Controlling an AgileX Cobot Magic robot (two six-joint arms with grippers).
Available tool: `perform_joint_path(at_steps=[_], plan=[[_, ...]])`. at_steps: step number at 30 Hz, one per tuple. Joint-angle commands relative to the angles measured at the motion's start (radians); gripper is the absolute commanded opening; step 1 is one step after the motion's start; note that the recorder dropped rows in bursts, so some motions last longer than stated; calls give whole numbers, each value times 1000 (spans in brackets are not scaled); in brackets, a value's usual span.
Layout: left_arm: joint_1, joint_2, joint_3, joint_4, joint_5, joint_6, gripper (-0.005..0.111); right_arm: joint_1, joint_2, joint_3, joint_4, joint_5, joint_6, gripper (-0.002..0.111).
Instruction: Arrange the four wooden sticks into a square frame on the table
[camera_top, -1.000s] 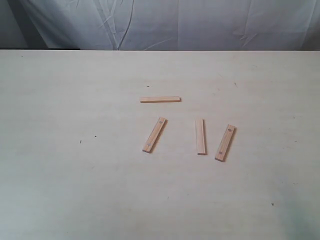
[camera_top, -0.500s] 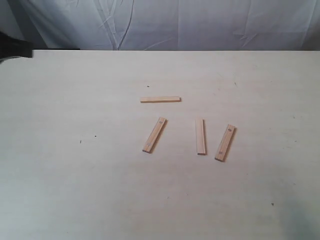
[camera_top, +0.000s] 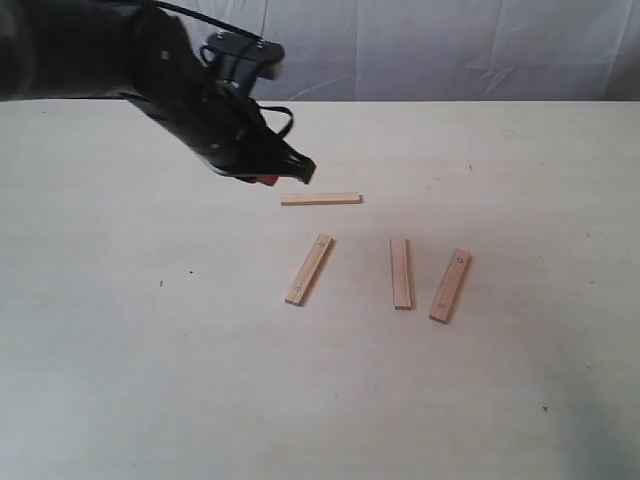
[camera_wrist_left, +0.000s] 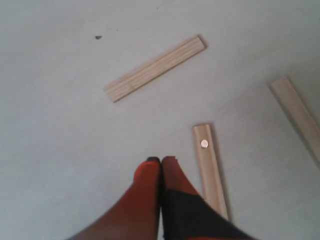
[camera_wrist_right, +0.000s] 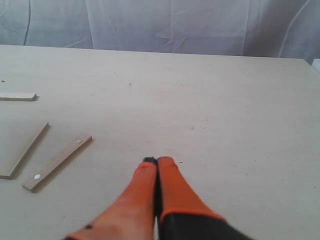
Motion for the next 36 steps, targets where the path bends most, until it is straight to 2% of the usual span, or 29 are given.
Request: perform_joint_path(at_steps=[1, 4, 14, 26, 36], plan=[[-50, 131, -100, 100, 32, -110, 0, -5, -6, 2, -1, -14, -1, -1], [-64, 192, -130, 147, 37, -171, 0, -5, -6, 2, -1, -14, -1, -1], [-85, 277, -137, 136, 61, -174, 0, -5, -6, 2, -1, -14, -1, -1], [-124, 301, -137, 153, 68, -172, 0, -5, -6, 2, -1, -14, -1, -1], [-182, 301, -137, 146, 175, -46, 0, -5, -6, 2, -1, -14, -1, -1]])
